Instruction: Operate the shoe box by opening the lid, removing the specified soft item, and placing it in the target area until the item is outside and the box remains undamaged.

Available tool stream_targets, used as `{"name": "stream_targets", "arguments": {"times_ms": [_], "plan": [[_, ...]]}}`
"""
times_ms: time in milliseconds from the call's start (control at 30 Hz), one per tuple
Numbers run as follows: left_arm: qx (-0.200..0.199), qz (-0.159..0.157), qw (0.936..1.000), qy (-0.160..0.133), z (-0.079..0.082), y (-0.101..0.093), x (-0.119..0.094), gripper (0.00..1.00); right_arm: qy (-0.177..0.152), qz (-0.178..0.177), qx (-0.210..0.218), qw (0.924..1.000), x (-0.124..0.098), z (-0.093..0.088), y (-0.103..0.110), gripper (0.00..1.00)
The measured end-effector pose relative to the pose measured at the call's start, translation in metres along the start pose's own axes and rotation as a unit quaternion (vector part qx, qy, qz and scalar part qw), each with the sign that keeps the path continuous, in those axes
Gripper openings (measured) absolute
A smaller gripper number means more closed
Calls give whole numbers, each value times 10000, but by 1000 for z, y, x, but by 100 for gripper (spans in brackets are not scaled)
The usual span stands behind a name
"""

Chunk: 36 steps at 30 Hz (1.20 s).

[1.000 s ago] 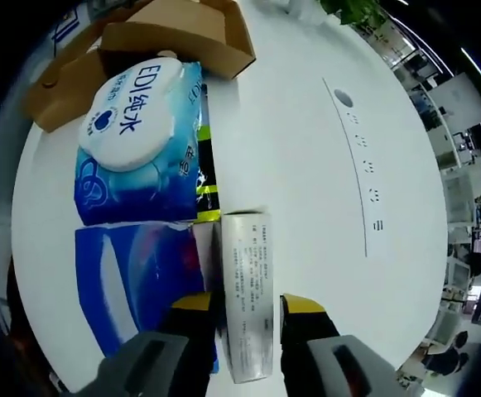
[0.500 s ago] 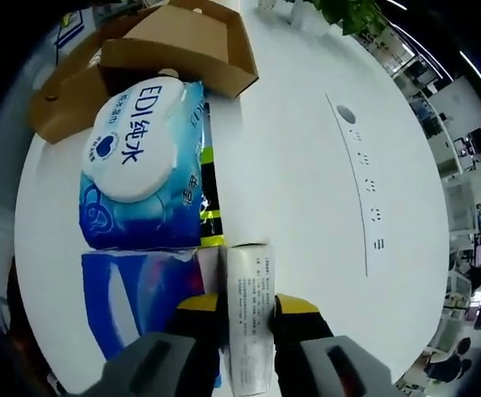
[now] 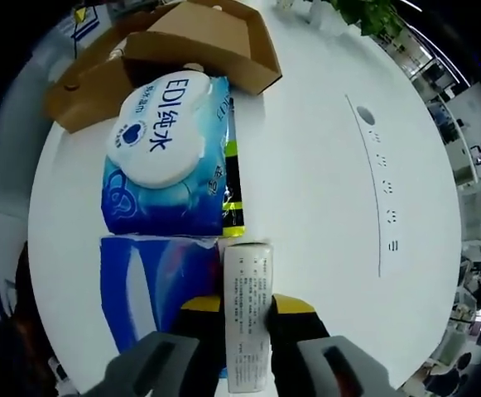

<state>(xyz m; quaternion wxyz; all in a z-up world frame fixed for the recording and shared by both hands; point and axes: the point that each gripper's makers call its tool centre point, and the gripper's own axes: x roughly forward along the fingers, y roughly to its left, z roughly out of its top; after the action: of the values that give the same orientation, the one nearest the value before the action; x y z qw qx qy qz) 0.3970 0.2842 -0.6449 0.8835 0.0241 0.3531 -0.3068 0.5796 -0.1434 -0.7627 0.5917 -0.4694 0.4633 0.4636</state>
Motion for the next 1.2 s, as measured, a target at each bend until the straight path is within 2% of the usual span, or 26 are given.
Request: {"name": "stream_targets", "arguments": {"times_ms": [333, 633, 733, 867, 1000, 1100, 1133, 1200], "plan": [[15, 10, 10000, -3, 0, 3, -2, 75, -30, -185, 213, 9996, -3, 2, -10, 27], [56, 5, 10000, -63, 3, 2, -5, 75, -142, -371, 465, 9981, -20, 3, -12, 34], [40, -7, 10000, -90, 3, 2, -5, 74, -412, -591, 799, 9942, -31, 13, -17, 35], [45, -60, 9999, -146, 6, -1, -5, 74, -661, -700, 1027, 9900, -46, 23, -18, 36], [57, -82, 9997, -243, 13, -3, -8, 74, -975, -845, 1338, 9826, -59, 33, -22, 38], [71, -88, 9995, -290, 15, -2, -10, 74, -1360, -824, 1586, 9745, -68, 46, -18, 40], [74, -89, 9995, -305, 15, -2, -11, 74, -1580, -815, 1748, 9684, -71, 53, -14, 40], [72, -98, 9993, -343, 16, -2, -15, 74, -1719, -799, 1847, 9643, -75, 59, -7, 41]]}}
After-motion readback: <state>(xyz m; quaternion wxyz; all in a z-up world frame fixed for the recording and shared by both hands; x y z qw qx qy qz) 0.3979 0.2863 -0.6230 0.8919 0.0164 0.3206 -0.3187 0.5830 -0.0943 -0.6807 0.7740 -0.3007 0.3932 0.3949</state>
